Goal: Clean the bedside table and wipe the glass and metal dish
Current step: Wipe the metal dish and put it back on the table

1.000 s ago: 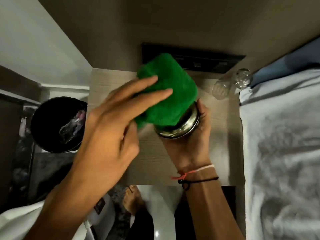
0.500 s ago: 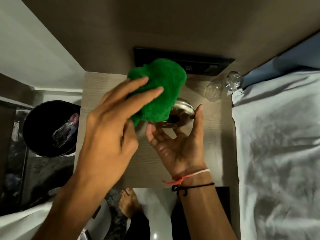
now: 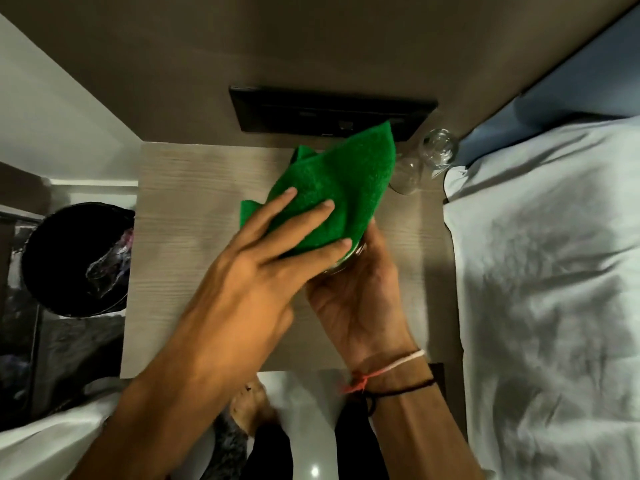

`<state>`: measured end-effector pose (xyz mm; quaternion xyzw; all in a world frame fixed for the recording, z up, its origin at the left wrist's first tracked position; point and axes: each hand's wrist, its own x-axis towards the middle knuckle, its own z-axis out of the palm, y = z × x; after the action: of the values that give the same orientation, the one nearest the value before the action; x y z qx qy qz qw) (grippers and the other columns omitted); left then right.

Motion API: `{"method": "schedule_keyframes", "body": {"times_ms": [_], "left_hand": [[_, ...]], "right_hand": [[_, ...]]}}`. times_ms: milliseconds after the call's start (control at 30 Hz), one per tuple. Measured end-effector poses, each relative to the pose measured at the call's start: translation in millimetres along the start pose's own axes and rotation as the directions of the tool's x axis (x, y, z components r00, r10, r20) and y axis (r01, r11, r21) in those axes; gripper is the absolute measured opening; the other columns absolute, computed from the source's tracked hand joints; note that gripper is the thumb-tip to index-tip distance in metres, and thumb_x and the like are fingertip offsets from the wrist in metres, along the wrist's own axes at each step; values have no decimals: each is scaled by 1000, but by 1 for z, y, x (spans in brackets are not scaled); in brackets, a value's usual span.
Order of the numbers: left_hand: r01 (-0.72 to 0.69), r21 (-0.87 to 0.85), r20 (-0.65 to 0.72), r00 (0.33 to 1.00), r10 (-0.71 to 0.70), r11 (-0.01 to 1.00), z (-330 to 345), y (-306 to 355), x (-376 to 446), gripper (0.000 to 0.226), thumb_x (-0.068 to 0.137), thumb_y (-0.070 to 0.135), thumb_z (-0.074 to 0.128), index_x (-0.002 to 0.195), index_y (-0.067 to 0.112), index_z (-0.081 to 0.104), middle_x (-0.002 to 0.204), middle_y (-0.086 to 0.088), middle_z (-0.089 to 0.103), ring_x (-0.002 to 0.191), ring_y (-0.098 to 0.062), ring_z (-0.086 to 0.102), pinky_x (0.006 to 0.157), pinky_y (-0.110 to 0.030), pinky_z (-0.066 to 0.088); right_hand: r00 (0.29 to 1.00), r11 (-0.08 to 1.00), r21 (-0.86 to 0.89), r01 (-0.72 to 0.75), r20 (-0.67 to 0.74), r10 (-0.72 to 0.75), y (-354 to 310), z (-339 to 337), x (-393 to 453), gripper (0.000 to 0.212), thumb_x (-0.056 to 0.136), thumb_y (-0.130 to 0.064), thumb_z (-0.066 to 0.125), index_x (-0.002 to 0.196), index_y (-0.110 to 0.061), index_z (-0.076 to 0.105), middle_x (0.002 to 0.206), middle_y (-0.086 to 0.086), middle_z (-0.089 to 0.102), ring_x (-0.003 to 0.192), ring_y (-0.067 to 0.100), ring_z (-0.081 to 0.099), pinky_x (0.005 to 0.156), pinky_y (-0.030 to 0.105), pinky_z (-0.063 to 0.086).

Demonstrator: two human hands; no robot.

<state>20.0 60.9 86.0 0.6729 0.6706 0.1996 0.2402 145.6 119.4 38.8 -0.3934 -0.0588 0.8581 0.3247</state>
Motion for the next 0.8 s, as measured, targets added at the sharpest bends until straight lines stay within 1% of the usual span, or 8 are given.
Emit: {"method": "schedule_keyframes", "body": {"times_ms": [133, 267, 367, 433, 533, 633, 733, 800], "left_hand": [[106, -30, -55, 993, -107, 994, -4, -5, -8, 81, 64, -21, 52, 134, 19, 63, 154, -6, 47, 149, -33, 30, 120, -48, 32], [182, -97, -288, 936, -203, 979, -12, -8, -5, 66, 77, 5, 35, 137, 17, 59, 154, -10, 46, 149, -35, 32, 121, -40, 33], [127, -49, -213, 968, -135, 991, -6, -6, -7, 69, 73, 7, 34, 135, 16, 62, 153, -12, 48, 147, -40, 33, 118, -47, 35], [59, 11, -102, 993, -58, 998, 4, -1, -15, 70, 71, -7, 40, 132, 17, 65, 150, -10, 52, 145, -42, 35, 115, -53, 38], [3, -15, -10, 1000, -3, 1000, 6, -6, -35, 79, 61, -18, 54, 130, 18, 68, 150, -6, 52, 145, -39, 37, 109, -57, 46], [16, -74, -111, 994, -24, 997, -4, -19, -43, 75, 64, -16, 52, 131, 16, 66, 150, -6, 52, 146, -36, 37, 113, -52, 44], [123, -42, -253, 959, -130, 991, -15, -34, -33, 74, 69, -19, 46, 133, 14, 64, 150, -10, 51, 146, -37, 36, 119, -40, 36], [153, -37, -197, 968, -158, 987, -16, -42, -28, 74, 69, -23, 48, 132, 13, 65, 149, -12, 51, 145, -40, 36, 117, -48, 39]], "right_hand": [[997, 998, 19, -64, -34, 65, 22, 3, 0, 60, 102, -54, 38, 142, -13, 54, 141, 15, 61, 117, 26, 63, 98, 40, 53], [996, 997, 21, -76, -53, 77, 32, 7, 2, 60, 101, -55, 40, 140, -14, 57, 136, 15, 65, 127, 31, 61, 107, 45, 47], [998, 999, 9, -32, -50, 32, 29, 11, 6, 52, 105, -46, 34, 129, -10, 64, 123, 11, 72, 111, 24, 70, 96, 37, 55], [998, 1000, 22, -8, -55, 10, 20, 8, 12, 50, 106, -38, 31, 120, -8, 67, 110, 12, 75, 99, 22, 74, 91, 33, 58], [997, 998, -68, -12, -80, 6, 11, 6, 20, 54, 103, -40, 25, 121, -4, 62, 105, 14, 72, 94, 25, 71, 91, 34, 57], [997, 993, -116, -7, -83, -2, 20, 10, 22, 64, 106, -48, 21, 138, -4, 53, 121, 17, 67, 106, 27, 67, 92, 37, 55], [996, 994, -102, 36, -74, -43, 42, 17, 21, 63, 106, -52, 25, 146, -10, 48, 134, 16, 63, 112, 26, 66, 90, 39, 57], [997, 990, -131, 47, -60, -55, 53, 20, 23, 61, 106, -52, 27, 143, -12, 52, 136, 15, 63, 116, 27, 65, 93, 40, 56]]}}
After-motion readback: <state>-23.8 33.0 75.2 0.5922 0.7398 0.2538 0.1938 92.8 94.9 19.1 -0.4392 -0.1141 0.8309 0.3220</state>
